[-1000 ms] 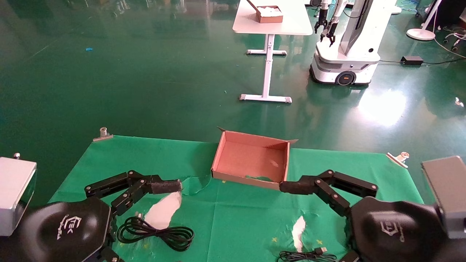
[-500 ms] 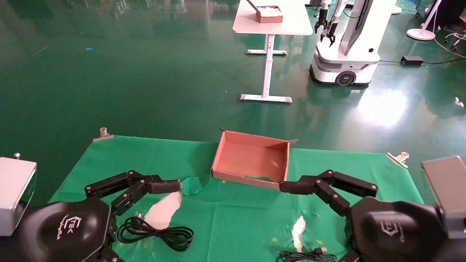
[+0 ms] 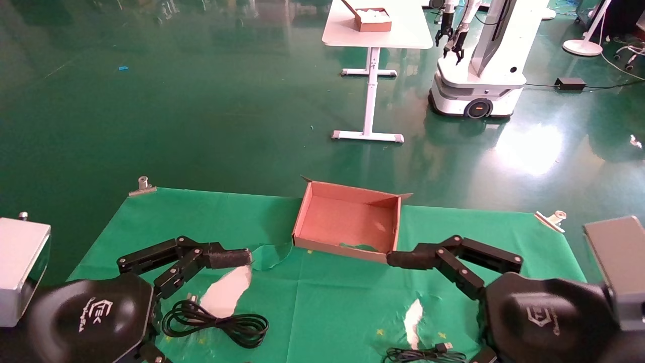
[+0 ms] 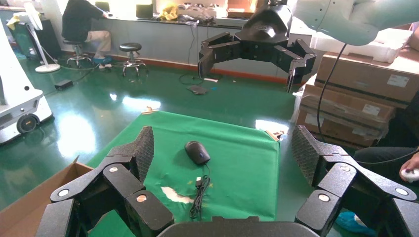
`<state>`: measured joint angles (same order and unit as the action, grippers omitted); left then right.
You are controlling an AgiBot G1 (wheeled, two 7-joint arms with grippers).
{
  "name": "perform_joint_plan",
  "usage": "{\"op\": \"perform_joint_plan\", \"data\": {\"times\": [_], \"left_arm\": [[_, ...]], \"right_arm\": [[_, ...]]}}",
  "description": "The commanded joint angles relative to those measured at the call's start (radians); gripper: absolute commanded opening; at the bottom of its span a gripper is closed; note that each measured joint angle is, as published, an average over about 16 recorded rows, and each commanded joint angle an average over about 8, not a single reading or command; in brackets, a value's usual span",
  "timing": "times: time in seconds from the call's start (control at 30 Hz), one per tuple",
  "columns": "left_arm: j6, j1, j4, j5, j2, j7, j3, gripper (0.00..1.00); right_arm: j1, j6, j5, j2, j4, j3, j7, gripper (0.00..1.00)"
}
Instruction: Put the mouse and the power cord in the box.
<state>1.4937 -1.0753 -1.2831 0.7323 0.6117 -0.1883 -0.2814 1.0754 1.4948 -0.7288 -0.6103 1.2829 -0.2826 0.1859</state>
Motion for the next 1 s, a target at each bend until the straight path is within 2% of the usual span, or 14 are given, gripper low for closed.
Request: {"op": "perform_joint_plan", "data": {"times": [0.03,0.57,0.7,0.83,1.0], "left_arm": [[0.000,0.000,0.000,0.000,0.000,0.000,0.000,1.00],[0.000,0.001,0.000,0.002,-0.001,0.000,-0.001,1.00],[-0.002,0.001,-0.004,0.037,-0.009,-0.002,-0.014,1.00],[-0.009,-0.034,-0.032,0.194,-0.024,-0.030,-0.074,1.00],[-0.006,-0.163,-0.059,0.543,0.004,-0.100,-0.207,1.00]], "right_arm": [[0.000,0.000,0.000,0.000,0.000,0.000,0.000,1.00],[0.000,0.000,0.000,0.000,0.000,0.000,0.000,1.00],[0.000,0.000,-0.029,0.008,0.008,-0.006,-0.012,1.00],[0.011,-0.017,-0.166,0.023,0.036,-0.042,-0.050,1.00],[0.040,-0.061,-0.364,0.023,0.056,-0.099,-0.070,1.00]]}}
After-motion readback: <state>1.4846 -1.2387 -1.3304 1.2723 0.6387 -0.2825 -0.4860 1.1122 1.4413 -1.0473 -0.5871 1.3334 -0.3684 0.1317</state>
